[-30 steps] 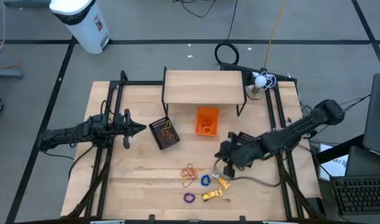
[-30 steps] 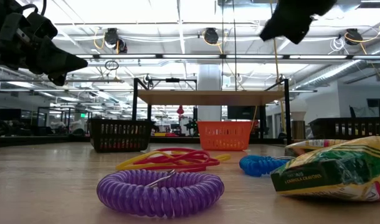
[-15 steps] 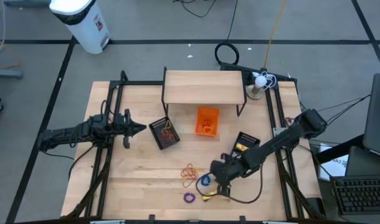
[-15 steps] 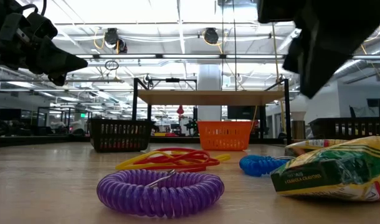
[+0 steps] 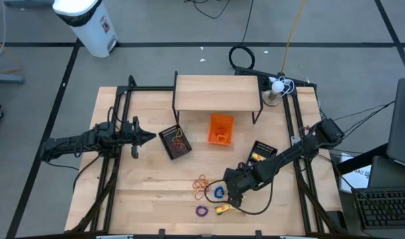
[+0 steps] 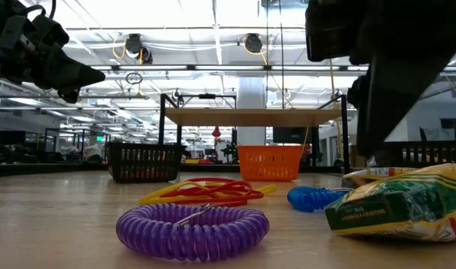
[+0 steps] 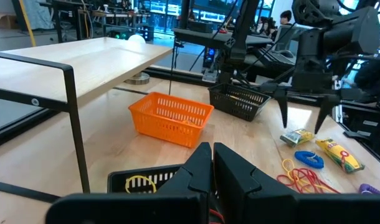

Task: Pick & Place Office Desk Supplies
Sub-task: Put the crayon box into the right black bin, then put the red rubberband into the left black bin

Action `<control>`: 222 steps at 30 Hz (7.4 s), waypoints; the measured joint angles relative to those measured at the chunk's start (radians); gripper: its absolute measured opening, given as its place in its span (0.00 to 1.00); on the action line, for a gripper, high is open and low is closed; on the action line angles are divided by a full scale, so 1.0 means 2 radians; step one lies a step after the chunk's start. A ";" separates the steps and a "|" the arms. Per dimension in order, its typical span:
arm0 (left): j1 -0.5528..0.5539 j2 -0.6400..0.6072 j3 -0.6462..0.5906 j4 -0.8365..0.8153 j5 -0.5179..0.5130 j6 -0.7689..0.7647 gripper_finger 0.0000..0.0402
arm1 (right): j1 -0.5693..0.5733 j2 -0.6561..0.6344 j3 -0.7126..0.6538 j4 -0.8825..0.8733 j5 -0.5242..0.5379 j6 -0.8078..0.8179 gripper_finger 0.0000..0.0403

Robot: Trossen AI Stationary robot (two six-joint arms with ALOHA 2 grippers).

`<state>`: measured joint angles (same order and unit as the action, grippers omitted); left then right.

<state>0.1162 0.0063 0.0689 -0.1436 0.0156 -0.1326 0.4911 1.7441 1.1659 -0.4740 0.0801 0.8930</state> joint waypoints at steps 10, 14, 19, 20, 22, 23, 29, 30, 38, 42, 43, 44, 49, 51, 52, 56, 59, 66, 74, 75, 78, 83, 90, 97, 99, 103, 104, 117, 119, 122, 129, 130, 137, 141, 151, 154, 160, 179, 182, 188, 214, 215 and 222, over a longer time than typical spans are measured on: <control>0.000 0.000 0.000 0.000 -0.004 -0.003 0.05 | 0.000 0.028 0.002 -0.027 -0.002 0.019 0.61; 0.000 0.000 0.000 0.000 -0.004 -0.004 0.05 | 0.001 0.043 0.002 -0.030 -0.003 0.019 0.61; 0.000 0.000 0.000 -0.001 -0.004 -0.003 0.05 | 0.000 0.058 0.003 -0.027 -0.016 0.007 0.60; 0.000 0.000 0.000 0.000 -0.004 -0.003 0.05 | 0.000 0.059 0.003 -0.027 -0.019 0.003 0.60; 0.000 0.000 0.000 -0.001 -0.005 -0.003 0.05 | -0.002 0.061 0.004 -0.029 -0.024 0.000 0.59; 0.000 0.000 0.000 -0.001 -0.005 -0.003 0.05 | -0.003 0.061 0.004 -0.029 -0.025 0.001 0.57; 0.000 0.000 0.000 -0.001 -0.005 -0.003 0.05 | -0.010 0.047 0.001 -0.023 -0.022 -0.021 0.30; 0.000 0.000 0.000 -0.001 -0.005 -0.003 0.05 | -0.010 0.043 0.001 -0.020 -0.021 -0.029 0.24; 0.000 0.000 0.000 -0.001 -0.004 -0.003 0.05 | -0.013 -0.014 0.001 0.043 -0.017 -0.104 0.13; 0.000 0.000 0.000 -0.001 -0.004 -0.003 0.05 | -0.006 -0.071 0.001 0.080 -0.001 -0.166 0.16; 0.000 0.000 0.000 -0.001 -0.004 -0.003 0.05 | -0.004 -0.087 0.001 0.084 0.005 -0.183 0.18; 0.000 0.000 0.000 -0.001 -0.004 -0.003 0.05 | -0.003 -0.103 0.001 0.088 0.013 -0.199 0.19; 0.000 0.000 0.000 -0.001 -0.004 -0.003 0.05 | -0.003 -0.203 -0.031 0.139 0.045 -0.288 0.17; 0.000 0.000 0.000 -0.001 -0.004 -0.003 0.05 | -0.003 -0.251 -0.067 0.174 0.052 -0.320 0.14; 0.000 0.000 0.000 -0.001 -0.004 -0.003 0.05 | -0.003 -0.279 -0.090 0.192 0.053 -0.329 0.14; 0.000 0.000 0.000 -0.001 -0.004 -0.003 0.05 | -0.013 -0.397 -0.200 0.266 0.083 -0.334 0.14; 0.000 0.000 0.000 -0.001 -0.004 -0.003 0.05 | -0.015 -0.481 -0.289 0.330 0.095 -0.325 0.16; 0.000 0.000 0.000 -0.001 -0.008 -0.002 0.05 | -0.016 -0.634 -0.436 0.418 0.093 -0.328 0.14; 0.000 0.000 0.000 -0.001 -0.008 -0.004 0.05 | -0.016 -0.728 -0.508 0.429 0.093 -0.347 0.17; 0.000 0.000 0.000 -0.001 -0.008 -0.004 0.05 | -0.016 -0.735 -0.512 0.429 0.093 -0.348 0.17; 0.000 0.000 0.000 -0.001 -0.008 -0.005 0.05 | -0.016 -0.749 -0.520 0.427 0.104 -0.347 0.17; 0.000 0.000 0.000 -0.001 -0.008 -0.005 0.05 | -0.016 -0.752 -0.520 0.410 0.105 -0.337 0.14; 0.000 0.000 0.000 -0.001 -0.008 -0.005 0.05 | -0.016 -0.695 -0.444 0.267 0.143 -0.300 0.15; 0.000 0.000 0.000 -0.001 -0.008 -0.004 0.05 | -0.016 -0.529 -0.317 0.080 0.172 -0.206 0.15; 0.000 0.000 0.000 -0.001 -0.008 -0.005 0.05 | -0.016 -0.481 -0.293 0.021 0.170 -0.163 0.15; 0.000 0.000 0.000 -0.001 -0.008 -0.005 0.05 | -0.016 -0.407 -0.278 -0.031 0.167 -0.091 0.15; 0.000 0.000 0.000 -0.001 -0.008 -0.005 0.05 | -0.016 -0.393 -0.279 -0.031 0.167 -0.081 0.15; 0.000 0.000 0.000 -0.001 -0.008 -0.006 0.05 | -0.016 -0.339 -0.280 -0.043 0.108 -0.036 0.23; 0.000 0.000 0.000 -0.001 -0.008 -0.005 0.05 | -0.016 -0.342 -0.280 -0.048 0.103 -0.037 0.30; 0.000 0.000 0.000 -0.001 -0.008 -0.004 0.05 | -0.016 -0.354 -0.280 -0.053 0.103 -0.045 0.43; 0.000 0.000 0.000 -0.001 -0.008 -0.006 0.05 | -0.016 -0.423 -0.280 -0.043 0.112 -0.049 0.59; 0.000 0.000 0.000 -0.001 -0.008 -0.006 0.05 | -0.016 -0.438 -0.280 -0.037 0.122 -0.059 0.59; 0.000 0.000 0.000 -0.001 -0.008 -0.006 0.05 | -0.010 -0.543 -0.302 0.074 0.183 -0.213 0.41; 0.000 0.000 0.000 -0.001 -0.008 -0.003 0.05 | -0.013 -0.588 -0.335 0.164 0.185 -0.294 0.17; 0.000 0.000 0.000 -0.001 -0.008 -0.001 0.05 | -0.029 -0.685 -0.469 0.425 0.119 -0.437 0.01; 0.000 0.000 0.000 -0.001 -0.008 -0.001 0.05 | -0.042 -0.720 -0.502 0.437 0.104 -0.439 0.01; 0.000 0.000 0.000 -0.001 -0.008 -0.001 0.05 | -0.090 -0.793 -0.527 0.391 0.102 -0.426 0.00; 0.000 0.012 0.000 0.002 -0.009 -0.061 0.05 | -0.121 -0.836 -0.555 0.354 0.066 -0.421 0.00; -0.011 0.051 -0.001 0.026 -0.009 -0.075 0.04 | -0.121 -0.836 -0.556 0.361 0.066 -0.425 0.00; -0.060 0.204 0.033 0.128 -0.017 -0.070 0.01 | -0.121 -0.836 -0.556 0.369 0.064 -0.429 0.01; -0.197 0.881 0.421 0.102 -0.011 -0.019 0.42 | -0.121 -0.835 -0.557 0.335 0.063 -0.413 0.01; -0.197 0.891 0.430 0.088 -0.007 -0.019 0.45 | -0.121 -0.836 -0.557 0.335 0.063 -0.413 0.01; -0.204 0.933 0.467 0.031 -0.006 -0.040 0.50 | -0.121 -0.836 -0.558 0.335 0.063 -0.413 0.01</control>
<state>-0.2916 1.8728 1.0034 -0.0808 0.0037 -0.2132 0.2493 0.0731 0.0505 0.1967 0.2070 0.0669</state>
